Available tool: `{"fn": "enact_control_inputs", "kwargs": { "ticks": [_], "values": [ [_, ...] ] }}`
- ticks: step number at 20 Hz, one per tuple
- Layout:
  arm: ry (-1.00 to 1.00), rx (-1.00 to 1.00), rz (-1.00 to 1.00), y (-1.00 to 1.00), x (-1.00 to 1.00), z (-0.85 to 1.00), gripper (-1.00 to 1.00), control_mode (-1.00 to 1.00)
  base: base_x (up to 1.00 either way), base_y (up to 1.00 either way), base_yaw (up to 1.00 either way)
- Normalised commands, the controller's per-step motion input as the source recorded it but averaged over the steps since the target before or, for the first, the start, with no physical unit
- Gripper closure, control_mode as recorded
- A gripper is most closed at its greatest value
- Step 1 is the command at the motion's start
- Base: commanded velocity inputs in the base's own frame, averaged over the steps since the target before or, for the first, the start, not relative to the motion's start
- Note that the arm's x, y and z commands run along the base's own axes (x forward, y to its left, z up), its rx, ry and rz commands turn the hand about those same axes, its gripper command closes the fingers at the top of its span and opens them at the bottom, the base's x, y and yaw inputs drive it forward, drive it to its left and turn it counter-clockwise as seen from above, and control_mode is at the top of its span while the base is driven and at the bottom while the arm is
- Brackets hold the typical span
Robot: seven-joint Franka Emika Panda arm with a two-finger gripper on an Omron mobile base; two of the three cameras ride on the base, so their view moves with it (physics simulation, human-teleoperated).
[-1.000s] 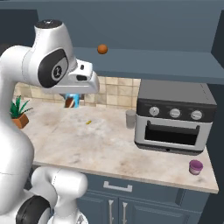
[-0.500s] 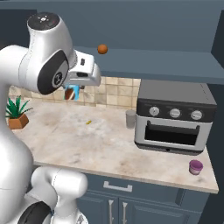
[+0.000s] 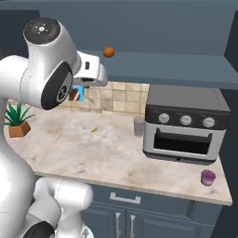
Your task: Pick the bar and jam from the counter and place them in the cabinets closest to them.
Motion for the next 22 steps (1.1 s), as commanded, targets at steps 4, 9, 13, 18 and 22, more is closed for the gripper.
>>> {"fn": "enact_control_inputs", "kwargs": {
  "ticks": [4,9,13,18,22],
  "values": [
    [0.02,0.0,0.0,0.0,0.35,0.0,1.0,-1.0,0.0,0.0,0.0],
    [0.05,0.02,0.0,0.0,0.55,0.12,1.0,-1.0,0.0,0.0,0.0],
    [0.04,0.04,0.0,0.0,0.52,0.24,1.0,-1.0,0.0,0.0,0.0],
    [0.02,0.04,0.0,-0.03,0.49,0.15,1.0,-1.0,0.0,0.0,0.0],
    [0.0,0.01,0.02,-0.07,0.5,0.02,1.0,-1.0,0.0,0.0,0.0]
  ]
}}
